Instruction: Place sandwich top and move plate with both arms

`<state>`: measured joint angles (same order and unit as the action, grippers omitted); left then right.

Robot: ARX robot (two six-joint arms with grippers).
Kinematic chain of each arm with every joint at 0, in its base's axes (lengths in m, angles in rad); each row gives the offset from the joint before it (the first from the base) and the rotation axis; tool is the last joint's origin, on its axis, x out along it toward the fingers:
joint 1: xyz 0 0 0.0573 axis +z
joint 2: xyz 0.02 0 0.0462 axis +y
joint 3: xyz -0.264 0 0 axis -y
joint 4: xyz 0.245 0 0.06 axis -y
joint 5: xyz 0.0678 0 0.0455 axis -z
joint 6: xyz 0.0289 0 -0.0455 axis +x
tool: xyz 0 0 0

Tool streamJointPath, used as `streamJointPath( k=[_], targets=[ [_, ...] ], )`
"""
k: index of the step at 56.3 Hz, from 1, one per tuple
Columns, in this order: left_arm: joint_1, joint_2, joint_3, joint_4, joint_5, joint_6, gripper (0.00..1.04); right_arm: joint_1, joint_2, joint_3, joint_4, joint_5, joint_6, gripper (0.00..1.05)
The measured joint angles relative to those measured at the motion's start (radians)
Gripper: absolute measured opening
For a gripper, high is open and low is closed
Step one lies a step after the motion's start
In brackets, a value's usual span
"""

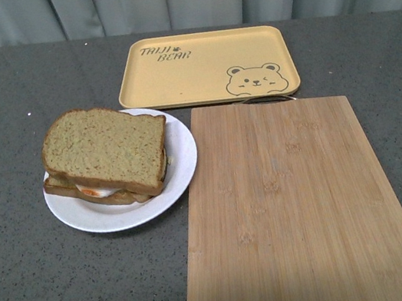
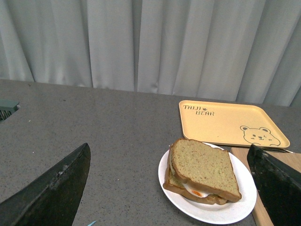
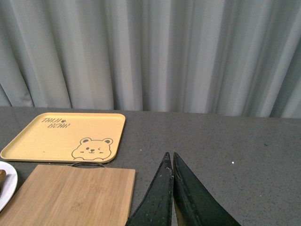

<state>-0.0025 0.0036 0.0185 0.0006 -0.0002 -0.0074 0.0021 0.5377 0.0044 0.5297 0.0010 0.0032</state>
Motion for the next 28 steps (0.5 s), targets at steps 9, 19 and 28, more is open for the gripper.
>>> streamJointPath(
  k=[9, 19, 28],
  targets=[
    [0.0, 0.0, 0.0, 0.0, 0.0, 0.0, 0.98, 0.0, -0.103, 0.0, -0.096, 0.0, 0.0, 0.01],
    [0.0, 0.0, 0.0, 0.0, 0.0, 0.0, 0.98, 0.0, -0.187, 0.0, -0.178, 0.0, 0.0, 0.01],
    [0.0, 0.0, 0.0, 0.0, 0.0, 0.0, 0.98, 0.0, -0.246, 0.0, -0.235, 0.0, 0.0, 0.01]
  ],
)
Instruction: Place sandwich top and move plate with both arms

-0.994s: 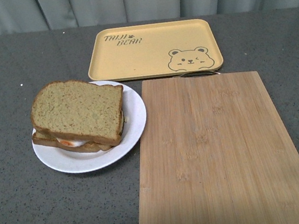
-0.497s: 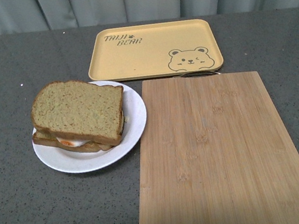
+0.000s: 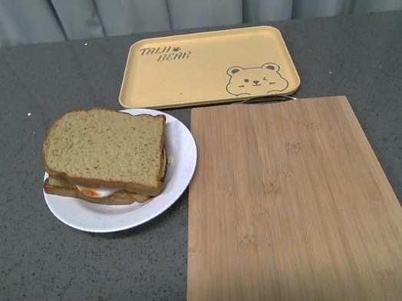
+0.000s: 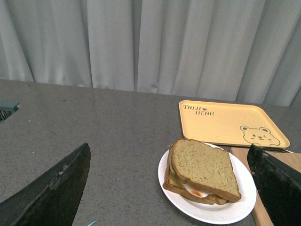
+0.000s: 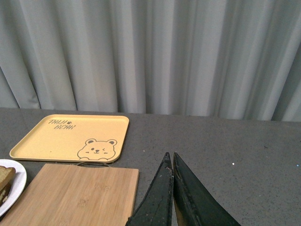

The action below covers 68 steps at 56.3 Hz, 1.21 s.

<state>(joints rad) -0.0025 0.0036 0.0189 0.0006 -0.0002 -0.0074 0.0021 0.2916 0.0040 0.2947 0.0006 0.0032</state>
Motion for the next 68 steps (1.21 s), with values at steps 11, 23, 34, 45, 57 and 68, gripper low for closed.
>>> streamJointPath(
  k=[11, 23, 34, 45, 57, 68],
  targets=[
    [0.0, 0.0, 0.0, 0.0, 0.0, 0.0, 0.98, 0.0, -0.069, 0.0, -0.069, 0.0, 0.0, 0.01],
    [0.0, 0.0, 0.0, 0.0, 0.0, 0.0, 0.98, 0.0, -0.161, 0.002, -0.17, -0.002, 0.0, 0.01],
    [0.0, 0.0, 0.0, 0.0, 0.0, 0.0, 0.98, 0.0, -0.287, 0.001, -0.291, -0.003, 0.0, 0.01],
    [0.0, 0.0, 0.0, 0.0, 0.0, 0.0, 0.98, 0.0, -0.287, 0.001, -0.293, -0.003, -0.002, 0.16],
    [0.0, 0.0, 0.0, 0.0, 0.0, 0.0, 0.98, 0.0, -0.287, 0.001, -0.293, -0.003, -0.002, 0.51],
    [0.0, 0.0, 0.0, 0.0, 0.0, 0.0, 0.98, 0.0, -0.287, 0.001, -0.293, -0.003, -0.002, 0.9]
  ],
)
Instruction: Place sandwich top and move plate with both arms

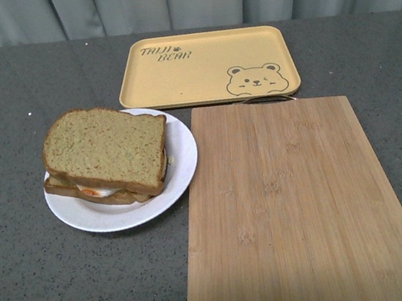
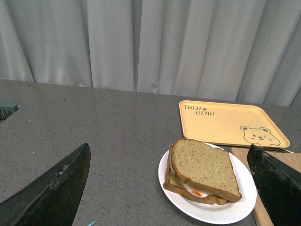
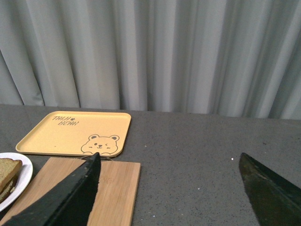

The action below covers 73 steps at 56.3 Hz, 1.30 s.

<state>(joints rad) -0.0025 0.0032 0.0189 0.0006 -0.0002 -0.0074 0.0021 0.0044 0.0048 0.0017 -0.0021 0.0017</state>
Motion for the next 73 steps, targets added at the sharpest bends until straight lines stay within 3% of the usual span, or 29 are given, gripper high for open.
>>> streamJointPath(
  k=[3, 10, 16, 23, 32, 43, 53, 73],
  targets=[
    [0.0, 0.0, 0.0, 0.0, 0.0, 0.0, 0.98, 0.0, 0.0, 0.0, 0.0, 0.0, 0.001, 0.97],
    [0.0, 0.006, 0.002, -0.008, -0.003, -0.006, 0.98, 0.0, 0.0, 0.0, 0.0, 0.0, 0.0, 0.95],
    [0.021, 0.164, 0.059, -0.13, 0.033, -0.15, 0.98, 0.0, 0.0, 0.0, 0.0, 0.0, 0.0, 0.95],
    [0.043, 0.44, 0.088, 0.016, 0.055, -0.299, 0.98, 0.0, 0.0, 0.0, 0.0, 0.0, 0.0, 0.95],
    [0.061, 0.855, 0.171, 0.257, 0.149, -0.473, 0.98, 0.0, 0.0, 0.0, 0.0, 0.0, 0.0, 0.95],
    [0.067, 1.304, 0.264, 0.42, 0.229, -0.652, 0.98, 0.0, 0.0, 0.0, 0.0, 0.0, 0.0, 0.95],
    [0.031, 1.569, 0.343, 0.502, 0.292, -0.743, 0.98, 0.0, 0.0, 0.0, 0.0, 0.0, 0.0, 0.95],
    [-0.043, 1.812, 0.457, 0.552, 0.265, -0.763, 0.98, 0.0, 0.0, 0.0, 0.0, 0.0, 0.0, 0.95]
  ],
)
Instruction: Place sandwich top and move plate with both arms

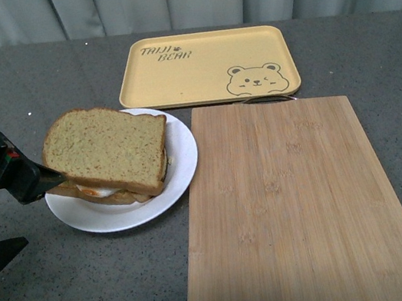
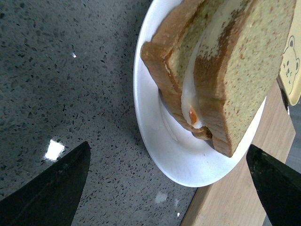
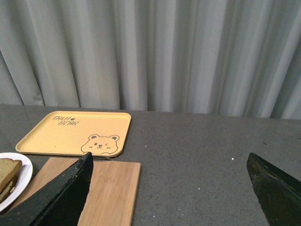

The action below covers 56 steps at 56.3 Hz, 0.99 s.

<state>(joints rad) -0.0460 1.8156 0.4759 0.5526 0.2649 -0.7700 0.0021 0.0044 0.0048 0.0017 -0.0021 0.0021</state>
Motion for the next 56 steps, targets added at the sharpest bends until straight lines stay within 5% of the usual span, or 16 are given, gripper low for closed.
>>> streamJointPath(
  k=[23, 45, 49, 56],
  targets=[
    [-0.028, 0.183, 0.09, 0.039, 0.024, -0.064, 0.96, 0.0, 0.0, 0.0, 0.0, 0.0, 0.0, 0.95],
    [-0.01, 0.252, 0.125, 0.06, 0.077, -0.122, 0.14, 0.0, 0.0, 0.0, 0.0, 0.0, 0.0, 0.95],
    [0.002, 0.248, 0.123, 0.084, 0.113, -0.155, 0.05, 0.0, 0.0, 0.0, 0.0, 0.0, 0.0, 0.95],
    [0.008, 0.203, 0.088, 0.114, 0.135, -0.199, 0.04, 0.0, 0.0, 0.0, 0.0, 0.0, 0.0, 0.95]
  ],
)
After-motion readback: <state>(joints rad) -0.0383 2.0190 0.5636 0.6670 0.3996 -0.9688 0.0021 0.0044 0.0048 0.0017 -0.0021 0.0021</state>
